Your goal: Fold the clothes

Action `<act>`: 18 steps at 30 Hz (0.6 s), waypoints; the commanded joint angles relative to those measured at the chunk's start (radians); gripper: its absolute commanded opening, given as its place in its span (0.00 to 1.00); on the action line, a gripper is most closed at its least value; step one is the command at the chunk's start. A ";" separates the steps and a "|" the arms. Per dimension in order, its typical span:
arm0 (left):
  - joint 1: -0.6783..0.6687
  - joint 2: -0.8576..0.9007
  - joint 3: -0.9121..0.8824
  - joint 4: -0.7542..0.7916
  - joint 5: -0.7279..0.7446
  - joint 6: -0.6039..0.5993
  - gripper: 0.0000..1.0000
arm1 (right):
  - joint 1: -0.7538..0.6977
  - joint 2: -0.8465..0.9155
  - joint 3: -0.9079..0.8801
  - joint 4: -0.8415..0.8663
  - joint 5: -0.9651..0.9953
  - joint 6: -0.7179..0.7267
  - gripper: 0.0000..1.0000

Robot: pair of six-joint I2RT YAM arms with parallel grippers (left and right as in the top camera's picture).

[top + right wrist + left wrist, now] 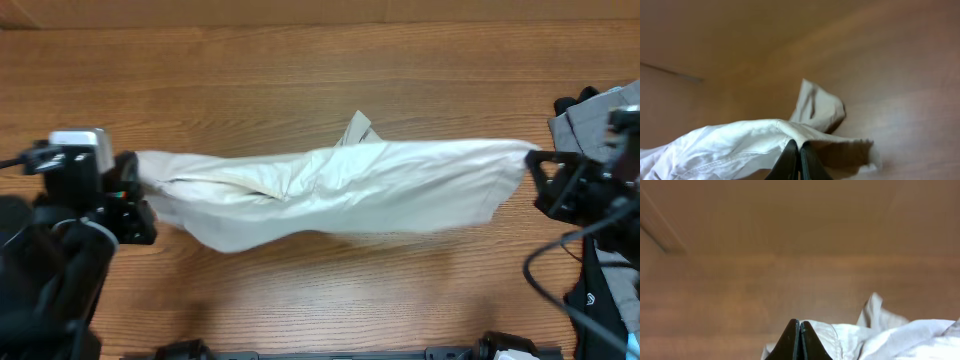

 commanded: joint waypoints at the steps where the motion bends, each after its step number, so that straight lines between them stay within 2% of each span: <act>1: 0.007 -0.020 0.203 -0.005 0.019 -0.013 0.04 | 0.004 -0.022 0.172 -0.020 0.009 -0.019 0.04; 7: 0.007 0.024 0.365 -0.103 0.012 -0.031 0.04 | 0.007 -0.022 0.315 -0.070 -0.001 -0.004 0.04; 13: 0.007 0.145 0.363 -0.282 0.029 -0.031 0.04 | 0.036 0.010 0.279 -0.115 -0.001 0.004 0.04; 15: 0.007 0.212 0.360 -0.303 0.048 -0.030 0.04 | 0.036 0.044 0.248 -0.101 -0.001 0.004 0.04; 18: 0.004 0.340 0.360 -0.277 0.162 -0.031 0.04 | 0.036 0.125 0.199 -0.026 -0.014 0.021 0.04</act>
